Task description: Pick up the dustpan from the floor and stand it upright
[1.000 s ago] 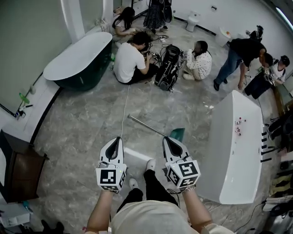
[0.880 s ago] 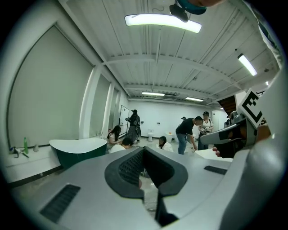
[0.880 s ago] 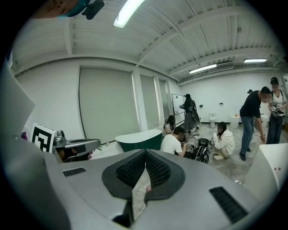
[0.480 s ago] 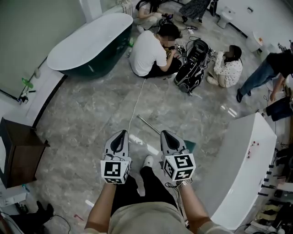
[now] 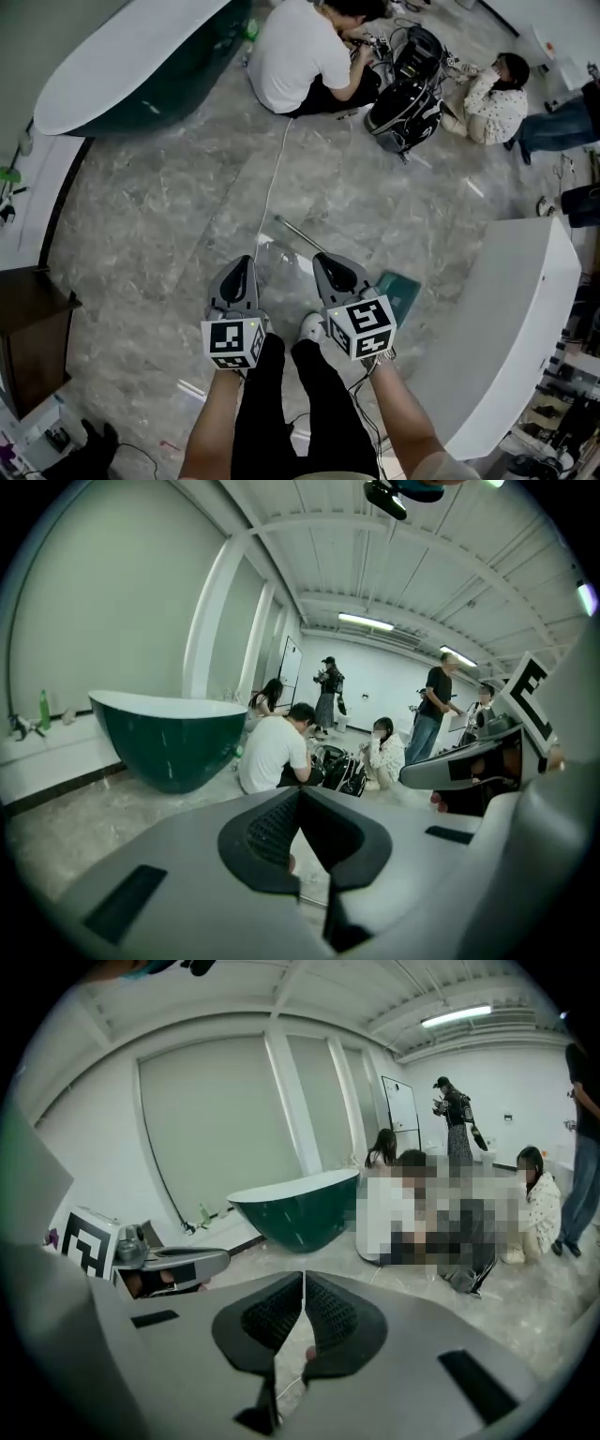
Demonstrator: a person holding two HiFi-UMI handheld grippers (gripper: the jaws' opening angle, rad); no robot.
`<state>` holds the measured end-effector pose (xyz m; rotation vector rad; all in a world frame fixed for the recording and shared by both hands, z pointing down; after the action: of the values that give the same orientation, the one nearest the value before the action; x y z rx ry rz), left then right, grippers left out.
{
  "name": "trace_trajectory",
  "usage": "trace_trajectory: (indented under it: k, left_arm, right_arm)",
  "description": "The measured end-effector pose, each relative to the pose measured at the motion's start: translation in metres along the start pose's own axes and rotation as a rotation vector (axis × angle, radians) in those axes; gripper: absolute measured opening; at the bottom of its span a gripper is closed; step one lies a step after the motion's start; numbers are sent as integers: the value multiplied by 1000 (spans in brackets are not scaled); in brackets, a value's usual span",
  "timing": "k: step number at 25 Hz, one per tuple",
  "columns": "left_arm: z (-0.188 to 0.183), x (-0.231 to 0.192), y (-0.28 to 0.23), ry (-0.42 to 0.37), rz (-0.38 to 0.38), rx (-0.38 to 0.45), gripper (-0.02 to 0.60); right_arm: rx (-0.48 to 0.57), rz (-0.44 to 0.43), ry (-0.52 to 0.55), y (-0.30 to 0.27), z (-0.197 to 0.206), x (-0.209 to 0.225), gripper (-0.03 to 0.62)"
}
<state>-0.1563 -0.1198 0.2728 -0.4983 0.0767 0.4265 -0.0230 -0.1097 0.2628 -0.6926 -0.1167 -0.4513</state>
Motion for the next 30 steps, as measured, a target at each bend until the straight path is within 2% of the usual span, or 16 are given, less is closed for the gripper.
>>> trace_trajectory:
  k: [4, 9, 11, 15, 18, 22, 25, 30]
  left_arm:
    - [96, -34, -68, 40, -27, -51, 8]
    - [201, -58, -149, 70, -61, -36, 8]
    - [244, -64, -181, 93, -80, -30, 8]
    - [327, -80, -242, 118, -112, -27, 8]
    - [381, -89, -281, 107, -124, -15, 8]
    - [439, -101, -321, 117, -170, -6, 8]
    - [473, -106, -330, 117, -194, -29, 8]
    - [484, -113, -332, 110, -179, 0, 8]
  right_arm:
    - [-77, -15, 68, -93, 84, 24, 18]
    - [-158, -153, 173, -206, 188, 53, 23]
    - [-214, -185, 202, -250, 230, 74, 108]
    - [-297, -208, 248, -333, 311, 123, 118]
    - [-352, -228, 313, -384, 366, 151, 121]
    - [-373, -236, 373, -440, 415, 175, 123]
    - [-370, -240, 361, -465, 436, 183, 123]
    - [-394, -216, 374, -489, 448, 187, 123]
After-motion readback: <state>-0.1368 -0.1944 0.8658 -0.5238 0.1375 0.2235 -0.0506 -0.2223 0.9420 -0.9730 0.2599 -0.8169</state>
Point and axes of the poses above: the fingertips, and each gripper's own axes: y backward along the fingers, x to its right, z out of its underside, the point moved 1 cm from there along y, backward along the fingers, and after that the axes turned 2 degrees about -y, right-handed, at the moved point
